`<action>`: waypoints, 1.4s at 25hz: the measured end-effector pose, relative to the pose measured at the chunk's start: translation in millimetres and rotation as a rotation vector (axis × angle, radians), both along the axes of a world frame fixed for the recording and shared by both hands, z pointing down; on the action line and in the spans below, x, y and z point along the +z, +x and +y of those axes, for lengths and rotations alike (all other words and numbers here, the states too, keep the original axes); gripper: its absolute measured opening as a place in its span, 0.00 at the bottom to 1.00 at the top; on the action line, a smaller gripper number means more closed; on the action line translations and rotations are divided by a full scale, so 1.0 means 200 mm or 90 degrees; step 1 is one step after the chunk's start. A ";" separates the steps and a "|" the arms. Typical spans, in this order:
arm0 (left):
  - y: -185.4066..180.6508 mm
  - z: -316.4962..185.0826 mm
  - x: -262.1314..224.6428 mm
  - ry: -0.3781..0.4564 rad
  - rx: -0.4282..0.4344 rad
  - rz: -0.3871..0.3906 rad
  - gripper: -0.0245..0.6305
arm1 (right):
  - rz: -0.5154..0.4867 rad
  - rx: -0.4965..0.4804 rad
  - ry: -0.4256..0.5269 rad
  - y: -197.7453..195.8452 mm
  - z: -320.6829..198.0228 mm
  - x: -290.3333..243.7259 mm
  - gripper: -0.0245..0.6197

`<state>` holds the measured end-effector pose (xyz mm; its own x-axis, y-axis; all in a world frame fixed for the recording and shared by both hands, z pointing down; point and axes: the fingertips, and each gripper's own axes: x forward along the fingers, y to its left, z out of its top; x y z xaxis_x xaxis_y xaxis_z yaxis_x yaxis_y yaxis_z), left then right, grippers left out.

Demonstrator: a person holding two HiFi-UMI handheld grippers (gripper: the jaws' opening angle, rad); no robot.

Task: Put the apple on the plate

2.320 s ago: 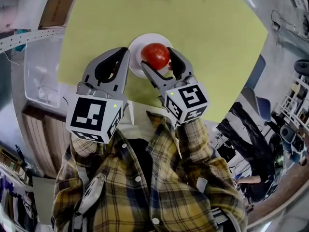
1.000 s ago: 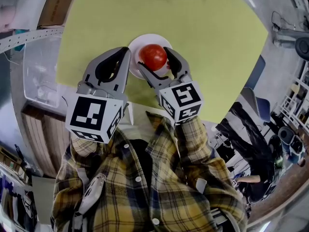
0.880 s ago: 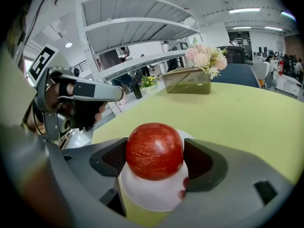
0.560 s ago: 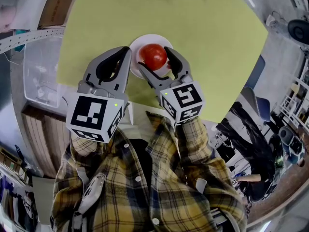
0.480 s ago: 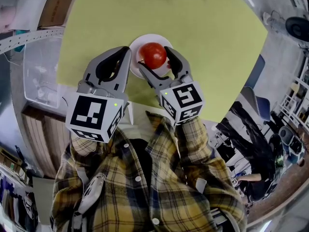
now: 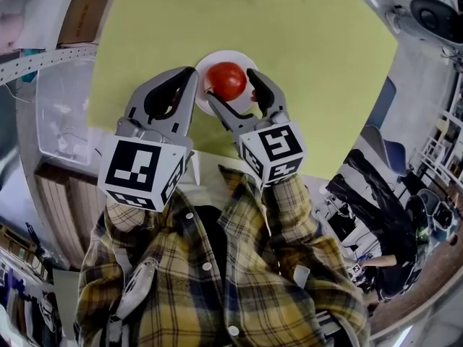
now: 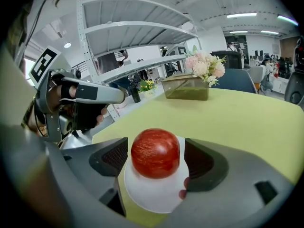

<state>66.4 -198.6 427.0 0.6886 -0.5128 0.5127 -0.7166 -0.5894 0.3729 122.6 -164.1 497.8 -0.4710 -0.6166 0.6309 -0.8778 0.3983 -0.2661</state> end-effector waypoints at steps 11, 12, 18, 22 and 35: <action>0.01 0.02 -0.13 0.029 0.010 0.008 0.04 | -0.006 0.014 0.027 0.00 0.03 -0.15 0.58; 0.01 0.02 -0.15 0.033 0.010 0.009 0.04 | -0.008 0.016 0.030 0.00 0.03 -0.17 0.58; 0.02 0.02 -0.27 0.061 0.013 0.015 0.04 | -0.022 0.026 0.052 -0.02 0.02 -0.29 0.58; -0.01 0.02 -0.36 0.085 0.018 0.024 0.04 | -0.029 0.028 0.070 -0.07 0.02 -0.39 0.58; 0.10 0.04 -0.66 0.147 0.062 0.064 0.04 | -0.084 0.099 0.159 0.03 0.02 -0.79 0.54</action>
<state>85.9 -190.9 294.7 0.7820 -0.5374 0.3156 -0.6185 -0.7316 0.2867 127.9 -159.6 340.5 -0.4267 -0.8159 0.3902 -0.8977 0.3297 -0.2923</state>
